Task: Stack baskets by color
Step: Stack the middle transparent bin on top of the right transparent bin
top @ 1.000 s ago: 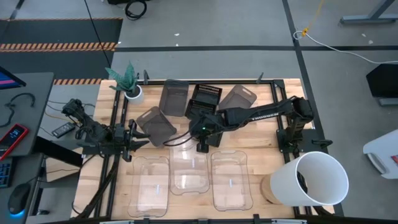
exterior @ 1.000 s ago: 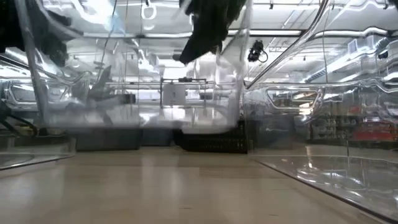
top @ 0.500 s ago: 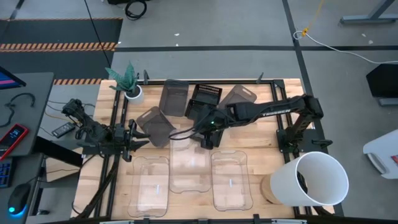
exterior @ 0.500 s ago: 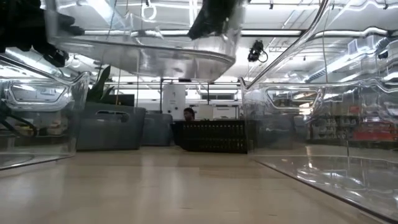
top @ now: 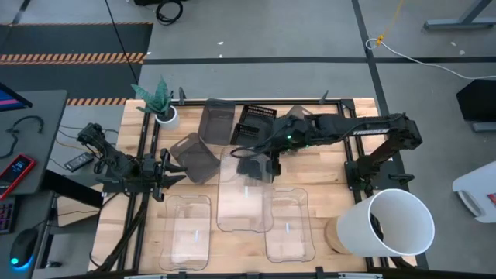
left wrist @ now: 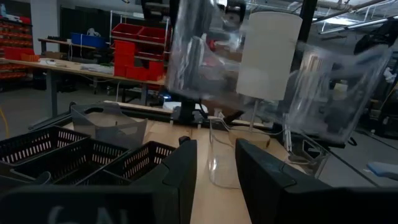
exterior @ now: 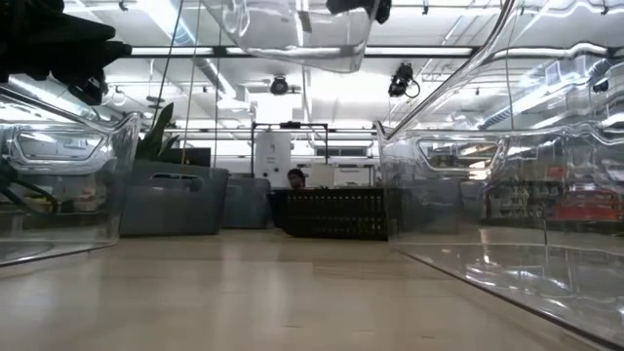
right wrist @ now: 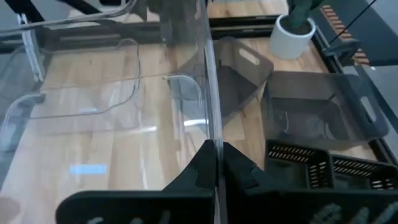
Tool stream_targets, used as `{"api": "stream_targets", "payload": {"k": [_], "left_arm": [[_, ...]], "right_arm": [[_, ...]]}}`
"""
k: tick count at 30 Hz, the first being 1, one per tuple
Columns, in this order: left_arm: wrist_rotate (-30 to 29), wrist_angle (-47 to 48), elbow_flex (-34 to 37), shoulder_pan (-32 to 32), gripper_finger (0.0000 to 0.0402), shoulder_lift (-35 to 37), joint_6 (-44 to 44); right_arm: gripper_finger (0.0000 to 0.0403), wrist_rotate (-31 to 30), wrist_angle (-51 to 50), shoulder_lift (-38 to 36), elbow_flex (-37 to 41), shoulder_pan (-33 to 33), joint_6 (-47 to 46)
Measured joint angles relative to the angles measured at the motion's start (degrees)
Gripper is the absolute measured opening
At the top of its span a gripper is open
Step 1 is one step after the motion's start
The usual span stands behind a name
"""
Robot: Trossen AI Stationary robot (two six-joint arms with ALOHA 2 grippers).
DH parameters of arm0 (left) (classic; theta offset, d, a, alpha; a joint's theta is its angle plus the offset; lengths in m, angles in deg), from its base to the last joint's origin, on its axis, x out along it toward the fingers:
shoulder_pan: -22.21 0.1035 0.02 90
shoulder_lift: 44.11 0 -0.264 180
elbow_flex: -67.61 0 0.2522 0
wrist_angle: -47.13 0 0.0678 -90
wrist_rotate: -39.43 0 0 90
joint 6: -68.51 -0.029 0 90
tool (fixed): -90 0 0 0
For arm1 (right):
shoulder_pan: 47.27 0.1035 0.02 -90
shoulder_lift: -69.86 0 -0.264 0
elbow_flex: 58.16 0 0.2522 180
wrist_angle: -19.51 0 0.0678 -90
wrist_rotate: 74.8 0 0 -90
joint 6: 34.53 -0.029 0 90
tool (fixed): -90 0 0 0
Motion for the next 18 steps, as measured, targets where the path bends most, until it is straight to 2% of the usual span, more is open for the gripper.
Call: {"api": "stream_targets", "payload": {"k": [10, 18], "left_arm": [[0.0, 0.0, 0.0, 0.0, 0.0117, 0.0, 0.0], [0.0, 0.0, 0.0, 0.0, 0.0117, 0.0, 0.0]], "right_arm": [[0.0004, -0.1, -9.0, -6.4, 0.0, 0.1, -1.0], [0.0004, 0.7, -17.5, -9.5, 0.0, 5.7, -4.6]]}}
